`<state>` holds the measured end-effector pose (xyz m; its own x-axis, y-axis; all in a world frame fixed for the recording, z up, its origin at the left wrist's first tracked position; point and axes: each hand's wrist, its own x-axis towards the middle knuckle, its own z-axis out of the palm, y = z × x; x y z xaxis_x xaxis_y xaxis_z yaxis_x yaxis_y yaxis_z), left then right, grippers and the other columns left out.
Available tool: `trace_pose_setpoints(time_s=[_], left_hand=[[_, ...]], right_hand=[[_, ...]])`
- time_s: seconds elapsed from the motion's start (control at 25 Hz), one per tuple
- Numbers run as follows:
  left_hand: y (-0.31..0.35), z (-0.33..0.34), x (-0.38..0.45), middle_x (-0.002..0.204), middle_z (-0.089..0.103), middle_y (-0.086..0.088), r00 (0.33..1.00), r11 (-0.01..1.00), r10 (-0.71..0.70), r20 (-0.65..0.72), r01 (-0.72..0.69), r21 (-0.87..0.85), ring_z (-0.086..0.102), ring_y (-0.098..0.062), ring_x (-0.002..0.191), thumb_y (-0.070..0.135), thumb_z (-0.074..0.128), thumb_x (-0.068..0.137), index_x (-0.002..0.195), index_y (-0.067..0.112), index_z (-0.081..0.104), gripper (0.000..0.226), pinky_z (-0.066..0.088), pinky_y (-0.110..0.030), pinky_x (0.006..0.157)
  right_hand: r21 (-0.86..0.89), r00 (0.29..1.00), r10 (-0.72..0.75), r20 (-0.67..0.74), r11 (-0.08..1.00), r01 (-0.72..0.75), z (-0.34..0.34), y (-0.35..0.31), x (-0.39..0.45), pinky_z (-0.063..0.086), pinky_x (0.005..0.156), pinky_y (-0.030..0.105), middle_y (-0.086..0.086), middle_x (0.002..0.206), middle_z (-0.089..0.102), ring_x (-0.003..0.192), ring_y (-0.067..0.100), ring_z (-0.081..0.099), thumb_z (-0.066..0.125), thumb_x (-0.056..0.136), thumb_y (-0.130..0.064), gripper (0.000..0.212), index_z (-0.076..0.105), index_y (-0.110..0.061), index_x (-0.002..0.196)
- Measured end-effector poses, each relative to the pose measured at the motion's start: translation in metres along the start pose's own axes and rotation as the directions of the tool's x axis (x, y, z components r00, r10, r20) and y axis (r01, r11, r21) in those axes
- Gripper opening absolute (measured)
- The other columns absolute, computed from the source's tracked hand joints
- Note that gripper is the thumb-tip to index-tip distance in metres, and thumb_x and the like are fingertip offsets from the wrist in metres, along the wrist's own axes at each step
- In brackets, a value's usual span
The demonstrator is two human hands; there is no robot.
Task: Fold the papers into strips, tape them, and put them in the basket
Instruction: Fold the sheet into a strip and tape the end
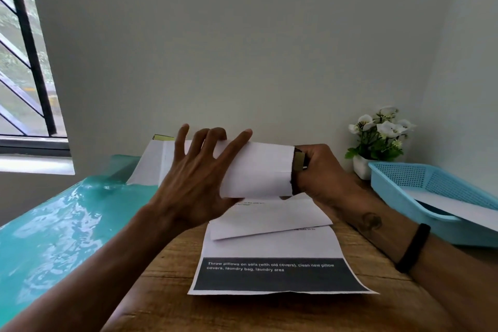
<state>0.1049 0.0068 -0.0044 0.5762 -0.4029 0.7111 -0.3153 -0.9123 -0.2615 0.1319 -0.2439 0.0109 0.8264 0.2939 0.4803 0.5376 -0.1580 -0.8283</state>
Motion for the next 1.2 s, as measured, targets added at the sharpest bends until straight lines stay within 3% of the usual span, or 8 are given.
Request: trace_pose_setpoints(time_s=[0.08,0.2,0.32,0.48,0.64,0.72,0.84,1.2], left_hand=[[0.003,0.003,0.000,0.137,0.048,-0.009,1.000,1.000,0.010,0.007,-0.009,-0.019,0.045,-0.031,0.134,0.078,0.065,0.073,0.165,0.026,0.022,0.114,0.010,-0.065,0.125],[0.000,0.005,0.003,0.131,0.054,-0.009,0.998,1.000,0.010,-0.058,-0.011,-0.020,0.052,-0.032,0.127,0.065,0.075,0.070,0.157,0.021,0.037,0.105,0.016,-0.065,0.124],[-0.013,0.004,0.004,0.131,0.053,-0.010,0.995,0.999,-0.018,-0.102,0.014,-0.034,0.051,-0.033,0.127,0.064,0.078,0.069,0.152,0.021,0.043,0.100,0.019,-0.064,0.123],[-0.036,0.007,-0.003,0.139,0.051,-0.012,0.989,0.993,-0.093,-0.111,0.084,-0.079,0.047,-0.034,0.133,0.068,0.080,0.068,0.150,0.021,0.039,0.103,0.016,-0.064,0.123],[-0.049,0.015,-0.009,0.141,0.052,-0.012,0.983,0.985,-0.131,-0.125,0.116,-0.126,0.046,-0.034,0.134,0.067,0.070,0.070,0.148,0.020,0.037,0.097,0.018,-0.065,0.123],[-0.049,0.017,-0.011,0.140,0.053,-0.010,0.970,0.968,-0.147,-0.193,0.102,-0.228,0.047,-0.030,0.133,0.062,0.083,0.068,0.145,0.017,0.039,0.099,0.024,-0.067,0.120],[-0.049,0.017,-0.012,0.140,0.051,-0.007,0.943,0.936,-0.198,-0.269,0.100,-0.337,0.047,-0.025,0.130,0.042,0.099,0.060,0.143,0.013,0.040,0.106,0.030,-0.069,0.116],[-0.048,0.012,-0.013,0.145,0.046,-0.017,0.953,0.981,-0.139,-0.271,0.095,-0.170,0.042,-0.036,0.139,0.038,0.088,0.065,0.147,0.016,0.035,0.100,0.019,-0.068,0.120]], right_hand=[[0.029,1.000,0.006,0.027,1.000,-0.007,0.003,-0.002,-0.002,0.063,0.058,0.035,0.012,0.088,0.082,0.068,0.027,0.078,0.078,0.073,0.021,0.036,0.081,-0.003,0.100],[0.049,0.996,0.051,0.071,0.997,-0.055,0.000,-0.006,0.000,0.065,0.065,0.040,0.023,0.095,0.080,0.076,0.037,0.078,0.080,0.081,0.009,0.026,0.079,0.000,0.106],[0.009,0.968,0.217,0.127,0.975,-0.220,-0.017,-0.011,0.005,0.066,0.080,0.046,0.019,0.097,0.080,0.085,0.034,0.078,0.078,0.090,-0.030,0.032,0.078,-0.003,0.106],[-0.447,0.914,0.379,0.145,0.849,-0.281,-0.044,-0.010,0.009,0.066,0.079,0.034,-0.001,0.098,0.081,0.090,0.016,0.077,0.083,0.059,-0.068,0.064,0.080,-0.024,0.106],[-0.779,0.820,0.528,0.221,0.602,-0.178,-0.043,-0.002,0.009,0.058,0.097,0.039,-0.009,0.129,0.069,0.109,0.010,0.066,0.079,0.033,-0.090,0.112,0.066,-0.036,0.131],[-0.863,0.788,0.566,0.241,0.497,-0.093,-0.036,-0.001,0.007,0.051,0.105,0.039,-0.011,0.142,0.060,0.118,0.011,0.059,0.080,0.041,-0.088,0.111,0.057,-0.043,0.139],[-0.879,0.785,0.569,0.246,0.472,-0.068,-0.032,-0.003,0.004,0.048,0.106,0.037,-0.011,0.149,0.054,0.128,0.014,0.054,0.082,0.058,-0.079,0.098,0.050,-0.045,0.145],[-0.893,0.793,0.559,0.244,0.449,-0.042,-0.035,0.001,0.005,0.043,0.091,0.030,-0.013,0.145,0.056,0.116,0.010,0.052,0.077,0.060,-0.082,0.093,0.054,-0.045,0.143]])
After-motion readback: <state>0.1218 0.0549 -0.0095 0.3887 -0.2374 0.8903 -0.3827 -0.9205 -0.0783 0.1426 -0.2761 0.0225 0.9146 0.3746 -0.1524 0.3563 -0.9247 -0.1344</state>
